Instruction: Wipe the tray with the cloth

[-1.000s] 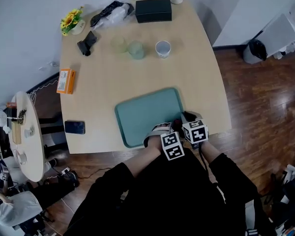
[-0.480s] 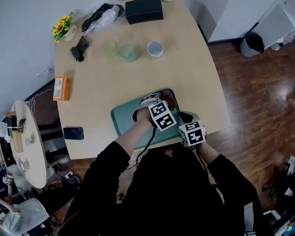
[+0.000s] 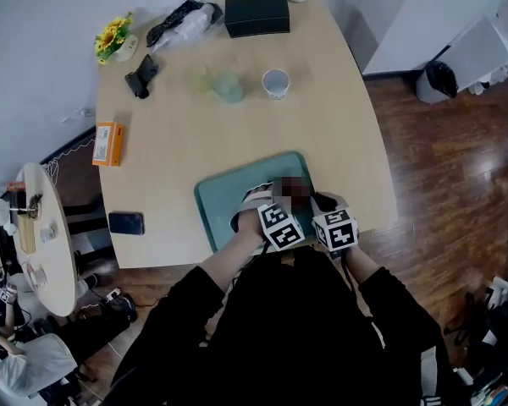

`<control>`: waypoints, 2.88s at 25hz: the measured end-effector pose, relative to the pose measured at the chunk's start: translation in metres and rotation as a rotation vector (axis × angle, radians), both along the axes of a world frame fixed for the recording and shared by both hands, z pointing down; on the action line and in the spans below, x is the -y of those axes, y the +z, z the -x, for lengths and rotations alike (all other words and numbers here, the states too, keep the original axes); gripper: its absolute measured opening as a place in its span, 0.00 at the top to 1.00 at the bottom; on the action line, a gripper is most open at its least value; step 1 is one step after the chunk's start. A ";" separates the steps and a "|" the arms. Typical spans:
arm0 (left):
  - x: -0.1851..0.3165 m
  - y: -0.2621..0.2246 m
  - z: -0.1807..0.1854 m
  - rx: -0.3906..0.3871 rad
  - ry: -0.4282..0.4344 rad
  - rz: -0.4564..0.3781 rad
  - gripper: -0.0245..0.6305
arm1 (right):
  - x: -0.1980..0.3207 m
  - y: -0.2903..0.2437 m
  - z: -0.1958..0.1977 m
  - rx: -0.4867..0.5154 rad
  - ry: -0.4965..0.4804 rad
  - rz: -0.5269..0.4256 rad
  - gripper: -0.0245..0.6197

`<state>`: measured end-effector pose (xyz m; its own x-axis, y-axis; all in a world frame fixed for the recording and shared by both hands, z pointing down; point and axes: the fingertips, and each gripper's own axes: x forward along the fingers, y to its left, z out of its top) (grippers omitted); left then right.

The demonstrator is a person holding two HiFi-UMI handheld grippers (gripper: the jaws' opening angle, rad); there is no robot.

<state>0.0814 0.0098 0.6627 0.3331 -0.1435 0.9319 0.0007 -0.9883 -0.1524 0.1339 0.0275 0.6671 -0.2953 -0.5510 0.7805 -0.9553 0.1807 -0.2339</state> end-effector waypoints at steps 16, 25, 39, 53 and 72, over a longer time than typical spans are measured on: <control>-0.018 0.004 0.041 -0.055 -0.037 0.112 0.78 | 0.000 0.000 0.001 -0.005 -0.009 0.015 0.91; 0.085 0.002 0.059 0.007 -0.139 0.019 0.78 | 0.002 0.000 0.001 -0.002 -0.004 0.007 0.91; -0.086 0.003 0.077 0.003 0.028 0.104 0.78 | 0.001 0.001 -0.003 -0.009 -0.002 0.008 0.91; 0.069 0.008 0.129 0.053 -0.133 -0.041 0.78 | 0.002 0.001 -0.001 -0.018 0.004 0.010 0.91; -0.094 0.005 0.163 -0.010 -0.146 0.124 0.78 | 0.003 0.003 -0.007 -0.022 0.000 0.017 0.91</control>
<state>-0.0817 0.1037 0.6680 0.3264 -0.0749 0.9423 -0.1447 -0.9891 -0.0285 0.1406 0.0244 0.6701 -0.2776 -0.5377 0.7961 -0.9604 0.1769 -0.2155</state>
